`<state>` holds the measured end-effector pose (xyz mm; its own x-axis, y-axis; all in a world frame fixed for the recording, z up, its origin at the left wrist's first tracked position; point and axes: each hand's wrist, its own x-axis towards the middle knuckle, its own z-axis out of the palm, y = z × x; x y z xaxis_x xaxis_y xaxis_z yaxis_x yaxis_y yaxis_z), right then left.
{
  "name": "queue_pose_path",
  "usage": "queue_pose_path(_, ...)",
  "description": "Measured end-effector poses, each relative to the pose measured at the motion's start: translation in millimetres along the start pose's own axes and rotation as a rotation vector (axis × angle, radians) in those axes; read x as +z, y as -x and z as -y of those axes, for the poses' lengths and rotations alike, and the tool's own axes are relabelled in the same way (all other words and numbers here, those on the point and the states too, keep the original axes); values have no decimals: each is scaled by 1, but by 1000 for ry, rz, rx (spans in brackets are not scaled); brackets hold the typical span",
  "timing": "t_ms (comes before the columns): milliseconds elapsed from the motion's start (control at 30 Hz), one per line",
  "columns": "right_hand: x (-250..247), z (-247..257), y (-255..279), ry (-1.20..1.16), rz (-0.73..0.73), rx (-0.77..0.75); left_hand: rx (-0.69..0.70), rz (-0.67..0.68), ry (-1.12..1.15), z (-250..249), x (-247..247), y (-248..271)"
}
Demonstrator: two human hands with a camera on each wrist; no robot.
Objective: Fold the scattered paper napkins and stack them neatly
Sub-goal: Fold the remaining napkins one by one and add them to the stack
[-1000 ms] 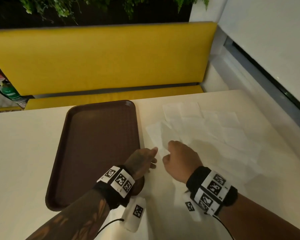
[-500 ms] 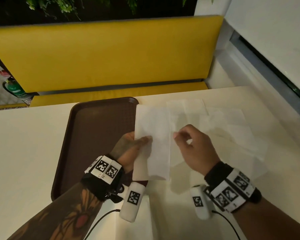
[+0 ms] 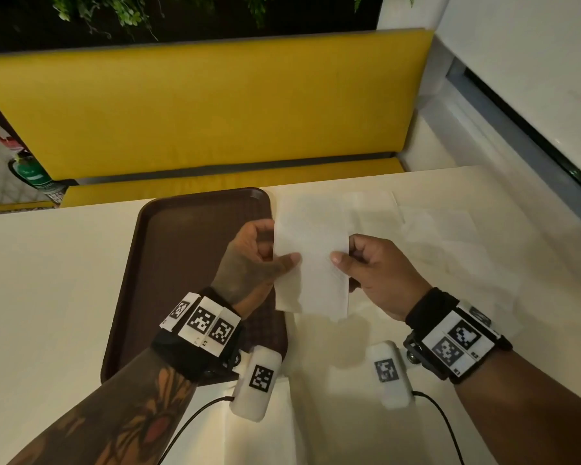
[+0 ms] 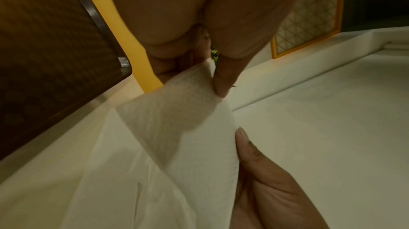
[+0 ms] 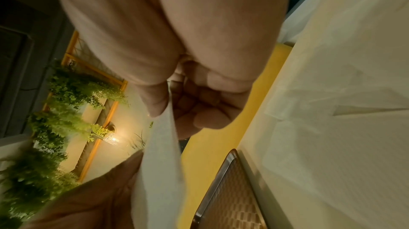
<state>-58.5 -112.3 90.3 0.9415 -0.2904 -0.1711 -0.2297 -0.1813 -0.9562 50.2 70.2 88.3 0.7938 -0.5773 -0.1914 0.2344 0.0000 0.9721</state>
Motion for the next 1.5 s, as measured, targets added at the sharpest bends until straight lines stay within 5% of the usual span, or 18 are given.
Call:
queue_pose_path(533, -11, 12, 1, -28, -103, -156, 150, -16, -88, -12, 13, -1)
queue_pose_path(933, -9, 15, 2, -96, -121, -230, 49, 20, -17, -19, 10, 6)
queue_pose_path(1233, -10, 22, 0, -373, -37, 9, 155, 26, -25, -19, 6, 10)
queue_pose_path(1333, -9, 19, -2, -266, 31, 112, 174, -9, -142, -19, 9, 9)
queue_pose_path(1500, -1, 17, -4, -136, 40, 79, 241, -78, -422, -14, 10, 11)
